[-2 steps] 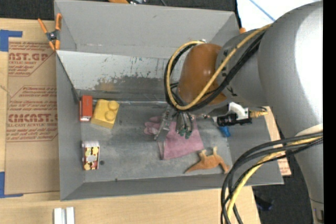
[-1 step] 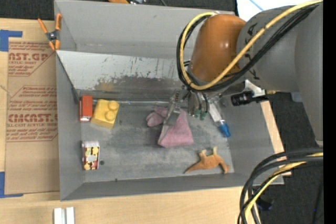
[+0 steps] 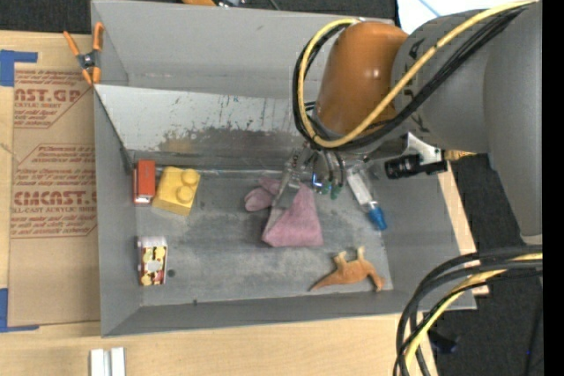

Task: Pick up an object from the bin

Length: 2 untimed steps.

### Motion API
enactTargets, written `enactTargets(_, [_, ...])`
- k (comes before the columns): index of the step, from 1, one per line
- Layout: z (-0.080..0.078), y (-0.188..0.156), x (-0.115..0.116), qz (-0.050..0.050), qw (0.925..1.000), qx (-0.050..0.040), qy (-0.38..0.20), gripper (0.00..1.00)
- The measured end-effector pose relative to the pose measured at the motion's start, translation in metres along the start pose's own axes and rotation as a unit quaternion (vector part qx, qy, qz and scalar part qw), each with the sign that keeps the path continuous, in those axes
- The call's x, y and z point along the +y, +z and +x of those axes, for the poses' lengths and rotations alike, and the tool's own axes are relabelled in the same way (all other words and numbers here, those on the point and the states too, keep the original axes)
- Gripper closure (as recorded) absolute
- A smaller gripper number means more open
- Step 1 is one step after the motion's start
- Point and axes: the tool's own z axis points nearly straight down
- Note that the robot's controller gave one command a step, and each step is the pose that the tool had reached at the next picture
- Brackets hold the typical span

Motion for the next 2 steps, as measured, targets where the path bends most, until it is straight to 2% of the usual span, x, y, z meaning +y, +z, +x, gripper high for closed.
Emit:
enactTargets(1, [-0.011,-0.102,0.002,-0.001,0.9999,-0.0024,-0.015,1.0])
enactTargets(2, [0.0,-0.015,0.013,0.0,0.9999,-0.0006,0.016,1.0])
